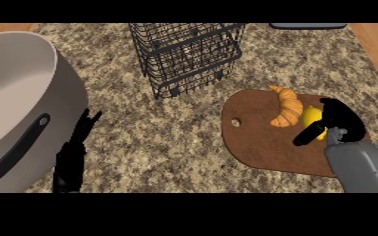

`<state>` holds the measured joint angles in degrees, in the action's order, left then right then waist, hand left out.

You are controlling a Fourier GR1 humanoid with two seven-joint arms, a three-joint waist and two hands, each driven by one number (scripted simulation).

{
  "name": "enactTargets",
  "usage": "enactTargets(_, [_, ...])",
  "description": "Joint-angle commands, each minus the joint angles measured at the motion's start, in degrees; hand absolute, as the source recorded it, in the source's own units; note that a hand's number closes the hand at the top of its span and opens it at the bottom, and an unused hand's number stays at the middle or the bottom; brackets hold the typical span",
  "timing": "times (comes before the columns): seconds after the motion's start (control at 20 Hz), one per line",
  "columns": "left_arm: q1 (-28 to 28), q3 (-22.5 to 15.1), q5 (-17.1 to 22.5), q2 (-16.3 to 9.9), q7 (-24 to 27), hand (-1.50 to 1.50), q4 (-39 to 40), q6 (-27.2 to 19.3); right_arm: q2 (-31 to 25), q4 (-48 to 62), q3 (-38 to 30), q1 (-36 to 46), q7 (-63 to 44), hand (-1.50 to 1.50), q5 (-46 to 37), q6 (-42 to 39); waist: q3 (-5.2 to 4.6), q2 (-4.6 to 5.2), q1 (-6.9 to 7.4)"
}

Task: Pick the lemon from the cutting board and place it in the tiered basket

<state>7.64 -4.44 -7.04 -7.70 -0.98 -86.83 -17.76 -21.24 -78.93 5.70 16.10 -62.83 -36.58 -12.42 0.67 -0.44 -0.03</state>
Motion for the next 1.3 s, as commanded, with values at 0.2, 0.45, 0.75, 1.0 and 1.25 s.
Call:
enactTargets(0.2, [-1.6, -0.6, 5.1, 0.6, -2.2, 0.00, 3.8, 7.1, 0.5, 2.8, -1.3, 0.9, -1.6, 1.50, -2.3, -0.5, -0.69, 0.49, 0.13])
enactTargets(0.45, [-3.8, -0.5, 3.5, 1.8, -2.2, 0.00, 5.8, 5.4, 0.2, 2.0, 2.4, 0.5, 1.3, 1.50, -7.1, -1.9, -0.70, 0.46, -0.04])
enactTargets(0.75, [-3.9, -0.4, 4.0, 1.6, -2.0, 0.00, 5.6, 6.7, 7.3, 1.3, 6.0, 5.1, -5.9, 1.50, -15.3, 4.2, -0.71, 0.43, 0.25])
enactTargets(1.0, [-3.1, -1.6, 3.3, 2.0, -1.6, 0.00, 5.2, 6.7, 20.7, -2.5, 15.4, 4.2, -19.7, 1.50, -20.7, 11.5, -0.86, 0.09, 1.97])
enactTargets(1.25, [-2.8, -0.8, 3.6, 1.6, -1.6, 0.00, 6.3, 7.0, 21.0, -7.0, 16.6, 7.5, -22.3, 1.50, -25.3, 18.5, -0.91, -0.37, 1.58])
